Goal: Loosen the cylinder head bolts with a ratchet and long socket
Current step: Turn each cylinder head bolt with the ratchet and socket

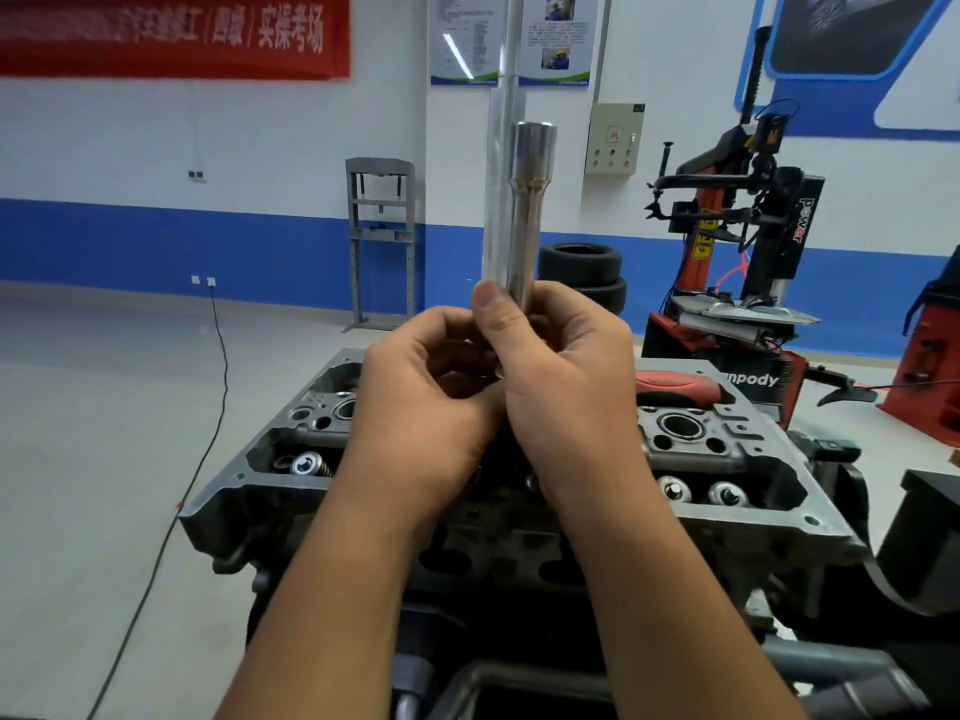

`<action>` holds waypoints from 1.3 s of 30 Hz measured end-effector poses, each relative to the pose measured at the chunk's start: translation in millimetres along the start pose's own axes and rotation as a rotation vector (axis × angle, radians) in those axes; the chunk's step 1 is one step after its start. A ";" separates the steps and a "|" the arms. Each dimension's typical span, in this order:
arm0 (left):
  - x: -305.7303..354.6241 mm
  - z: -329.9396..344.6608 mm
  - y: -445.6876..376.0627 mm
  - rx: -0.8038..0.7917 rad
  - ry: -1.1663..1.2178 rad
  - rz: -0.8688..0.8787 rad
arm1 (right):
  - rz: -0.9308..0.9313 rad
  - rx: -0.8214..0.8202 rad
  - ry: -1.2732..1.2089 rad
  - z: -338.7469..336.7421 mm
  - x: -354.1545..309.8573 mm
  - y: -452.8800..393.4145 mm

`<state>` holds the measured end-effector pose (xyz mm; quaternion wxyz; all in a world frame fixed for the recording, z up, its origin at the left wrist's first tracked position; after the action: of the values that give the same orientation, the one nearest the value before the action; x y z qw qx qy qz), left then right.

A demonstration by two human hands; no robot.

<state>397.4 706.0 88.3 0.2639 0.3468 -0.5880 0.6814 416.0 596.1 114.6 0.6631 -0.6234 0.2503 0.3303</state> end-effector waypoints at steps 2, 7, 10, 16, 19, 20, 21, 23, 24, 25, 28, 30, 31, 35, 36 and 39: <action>-0.8 -1.2 0.6 0.063 -0.020 -0.007 | -0.011 0.044 0.012 -2.4 -0.1 -0.5; 4.7 8.4 3.8 -0.307 0.154 -0.072 | -0.051 0.130 0.000 -7.1 -3.5 0.5; 3.7 6.0 1.8 -0.213 0.067 -0.037 | -0.070 0.119 0.017 -6.4 -5.7 1.3; -1.3 0.3 -0.7 0.042 -0.082 0.007 | -0.065 0.150 0.054 -9.4 -5.2 1.2; 0.1 2.1 2.1 -0.229 0.099 -0.045 | -0.076 0.122 0.083 -8.5 -6.3 1.8; 1.0 1.1 2.7 -0.275 0.147 -0.067 | -0.079 0.107 0.091 -7.4 -6.5 2.2; 1.4 -1.3 2.3 -0.268 0.155 -0.072 | -0.081 0.095 0.095 -6.1 -6.8 2.5; 1.6 -4.0 1.2 -0.172 0.092 -0.037 | -0.077 0.082 0.089 -4.5 -6.9 2.7; 1.9 -3.5 1.0 -0.107 0.054 -0.020 | -0.067 0.081 0.079 -4.4 -6.3 2.5; 1.2 -3.0 0.9 -0.031 0.017 -0.013 | -0.052 0.084 0.068 -4.8 -5.6 2.4; -2.1 -5.2 1.2 0.122 -0.052 -0.007 | -0.040 0.092 0.058 -6.3 -4.7 2.0; -1.2 -3.0 0.3 -0.044 -0.001 0.001 | -0.062 0.082 0.065 -6.2 -5.6 2.3; 0.3 -0.8 1.6 -0.170 0.069 -0.006 | -0.074 0.075 0.075 -5.7 -6.3 2.6; 4.3 -0.6 1.8 -0.221 0.110 -0.017 | -0.072 0.050 0.067 -4.2 -6.0 2.6; 3.9 -1.2 1.3 -0.144 0.058 -0.006 | -0.062 0.039 0.064 -3.0 -5.6 2.6; -0.2 -4.7 0.8 0.095 -0.005 -0.014 | -0.050 0.052 0.053 -3.0 -5.6 2.7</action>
<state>396.1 710.5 87.4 0.2504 0.3647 -0.5532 0.7059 410.5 592.4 116.7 0.6804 -0.6205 0.2605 0.2901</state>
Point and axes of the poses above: each hand's wrist, its own y-axis away from the middle knuckle, its own z-axis out of the palm, x = y × z, the point moved 4 cm from there along -y, towards the middle knuckle, and after that the axes turned 2 degrees about z, right-handed, at the moved point
